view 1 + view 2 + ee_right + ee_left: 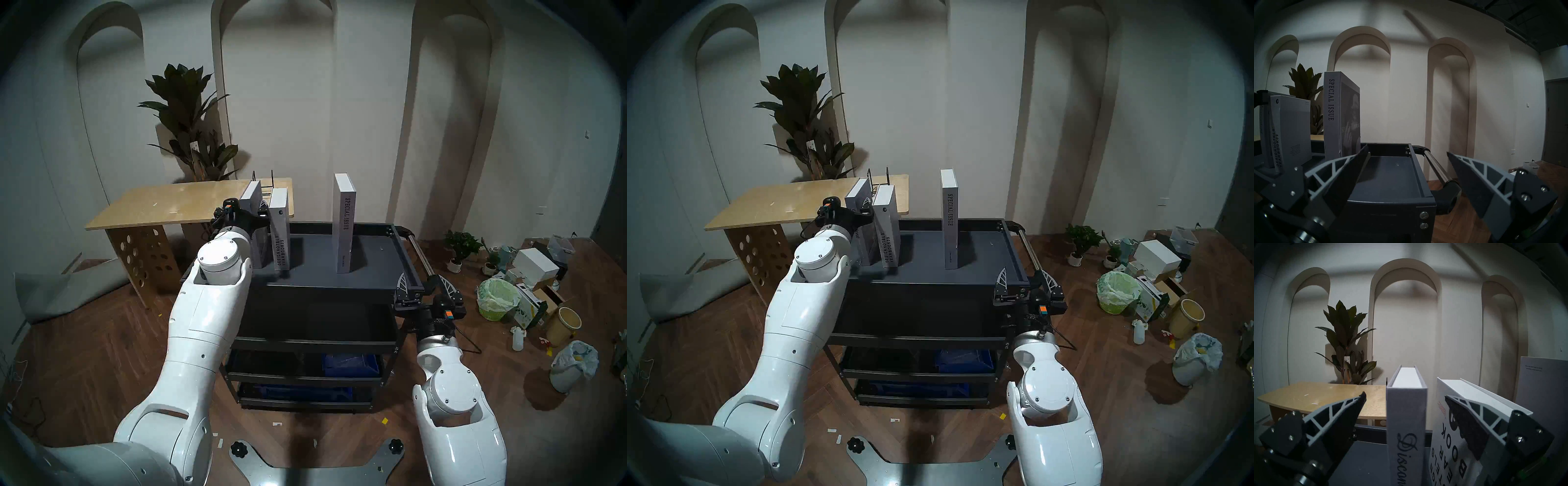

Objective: Sort the books onto the shelf by size, largest to the left

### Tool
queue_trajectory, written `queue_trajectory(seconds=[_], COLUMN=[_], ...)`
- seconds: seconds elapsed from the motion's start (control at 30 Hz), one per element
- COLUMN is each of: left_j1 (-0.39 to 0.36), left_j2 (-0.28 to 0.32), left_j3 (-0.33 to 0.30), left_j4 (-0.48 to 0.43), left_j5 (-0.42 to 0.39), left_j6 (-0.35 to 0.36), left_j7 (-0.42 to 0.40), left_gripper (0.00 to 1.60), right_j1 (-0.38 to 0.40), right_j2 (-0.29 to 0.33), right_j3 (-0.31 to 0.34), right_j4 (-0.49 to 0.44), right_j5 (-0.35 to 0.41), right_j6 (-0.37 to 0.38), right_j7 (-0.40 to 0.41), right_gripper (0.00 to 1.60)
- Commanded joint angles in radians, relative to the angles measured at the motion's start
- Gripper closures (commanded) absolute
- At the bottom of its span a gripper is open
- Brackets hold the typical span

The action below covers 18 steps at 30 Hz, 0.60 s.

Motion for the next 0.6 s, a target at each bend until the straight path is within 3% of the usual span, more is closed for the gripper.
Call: queue_trajectory(seconds=[0.0, 0.57], left_j1=[-0.003, 0.051], left_j2=[0.004, 0.024], left_j3=[0.0, -0.006], left_j4=[-0.048, -0.195], left_j5=[0.006, 0.0], left_j6=[-0.007, -0.032], left_j7=[0.003, -0.006], left_gripper=[0.0, 0.0], right_j1=[-0.001, -0.007], right_j2=[0.005, 0.014], right_j3=[0.001, -0.005], right_j4=[-0.032, -0.037], right_j5=[0.001, 0.011], right_j6=[-0.016, -0.021], right_j7=[0.004, 0.011], right_gripper=[0.0, 0.0])
